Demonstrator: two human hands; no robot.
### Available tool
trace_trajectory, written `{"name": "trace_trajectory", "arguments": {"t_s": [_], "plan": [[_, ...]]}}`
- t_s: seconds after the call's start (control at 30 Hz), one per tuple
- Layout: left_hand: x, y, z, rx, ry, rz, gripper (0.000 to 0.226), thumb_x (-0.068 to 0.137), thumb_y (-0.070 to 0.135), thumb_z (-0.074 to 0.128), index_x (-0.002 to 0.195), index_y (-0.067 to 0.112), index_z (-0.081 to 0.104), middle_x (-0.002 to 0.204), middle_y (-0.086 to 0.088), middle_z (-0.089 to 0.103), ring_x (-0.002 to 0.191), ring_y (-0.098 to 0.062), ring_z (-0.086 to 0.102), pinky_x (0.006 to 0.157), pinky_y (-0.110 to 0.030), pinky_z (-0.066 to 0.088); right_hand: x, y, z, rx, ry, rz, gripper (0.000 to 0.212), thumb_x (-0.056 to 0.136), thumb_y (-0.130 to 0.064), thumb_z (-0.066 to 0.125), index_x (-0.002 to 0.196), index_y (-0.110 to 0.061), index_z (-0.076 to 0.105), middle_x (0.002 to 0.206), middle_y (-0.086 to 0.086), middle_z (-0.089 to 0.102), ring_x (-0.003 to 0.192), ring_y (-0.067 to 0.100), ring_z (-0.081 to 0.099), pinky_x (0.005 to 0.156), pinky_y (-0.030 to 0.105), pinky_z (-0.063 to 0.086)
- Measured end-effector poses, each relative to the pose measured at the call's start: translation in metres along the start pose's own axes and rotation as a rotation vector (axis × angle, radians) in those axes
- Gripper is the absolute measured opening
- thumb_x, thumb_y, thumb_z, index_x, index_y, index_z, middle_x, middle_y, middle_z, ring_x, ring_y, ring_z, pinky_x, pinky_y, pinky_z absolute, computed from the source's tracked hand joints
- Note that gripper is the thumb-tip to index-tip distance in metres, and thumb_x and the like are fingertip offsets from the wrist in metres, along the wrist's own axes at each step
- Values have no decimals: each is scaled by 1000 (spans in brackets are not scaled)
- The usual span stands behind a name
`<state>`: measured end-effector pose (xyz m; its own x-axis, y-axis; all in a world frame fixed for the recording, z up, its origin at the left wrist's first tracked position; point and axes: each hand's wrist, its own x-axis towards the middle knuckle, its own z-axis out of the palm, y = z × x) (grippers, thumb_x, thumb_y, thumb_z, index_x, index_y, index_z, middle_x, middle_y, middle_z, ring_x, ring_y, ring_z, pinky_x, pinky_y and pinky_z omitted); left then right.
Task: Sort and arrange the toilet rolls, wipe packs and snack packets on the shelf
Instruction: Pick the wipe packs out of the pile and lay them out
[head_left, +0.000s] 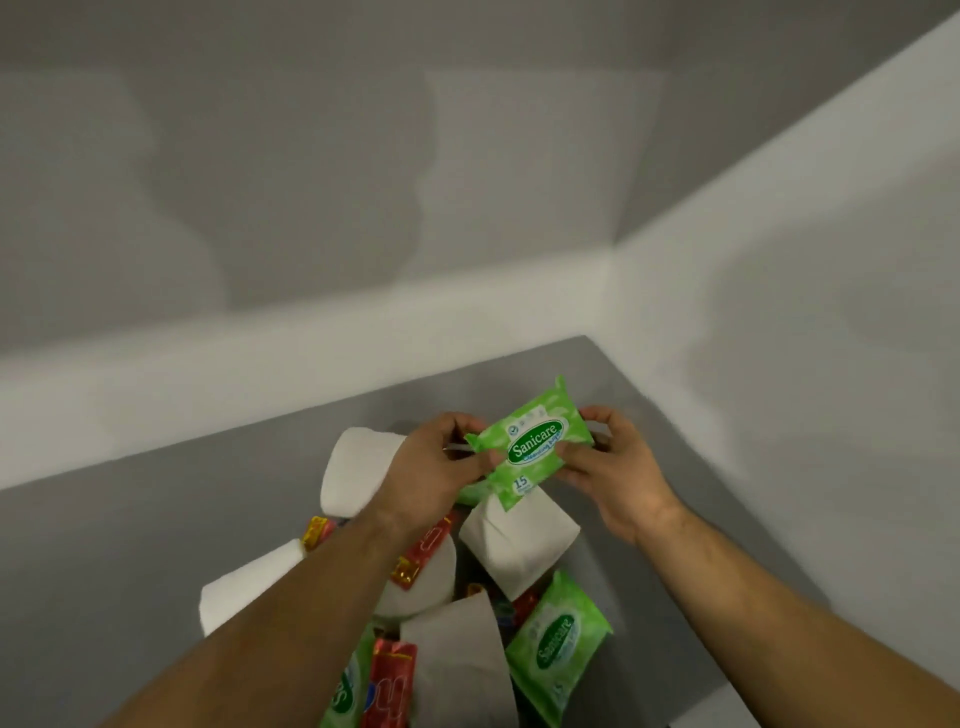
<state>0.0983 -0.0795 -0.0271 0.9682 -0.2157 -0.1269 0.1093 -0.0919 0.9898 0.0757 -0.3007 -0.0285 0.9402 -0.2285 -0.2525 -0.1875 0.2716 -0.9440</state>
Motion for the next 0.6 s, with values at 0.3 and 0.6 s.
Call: {"name": "trace_trajectory", "arguments": {"t_s": [0.3,0.6], "plan": [[31,-26,-2,387,189,10,30,92,7,75,108,32,69,99,6,74,97,-5,70,88,-21,59,205,-15,-93,-148,290,47,29,87,9,66,111,-6,58,110,21,69,91,31,72,71,38,63],[44,-32,11,382,249,-21,28,91,0,73,108,23,73,100,14,75,98,-8,72,88,-14,55,331,44,-116,-477,284,157,22,69,2,74,77,-16,63,87,15,71,89,36,70,81,57,59]]}}
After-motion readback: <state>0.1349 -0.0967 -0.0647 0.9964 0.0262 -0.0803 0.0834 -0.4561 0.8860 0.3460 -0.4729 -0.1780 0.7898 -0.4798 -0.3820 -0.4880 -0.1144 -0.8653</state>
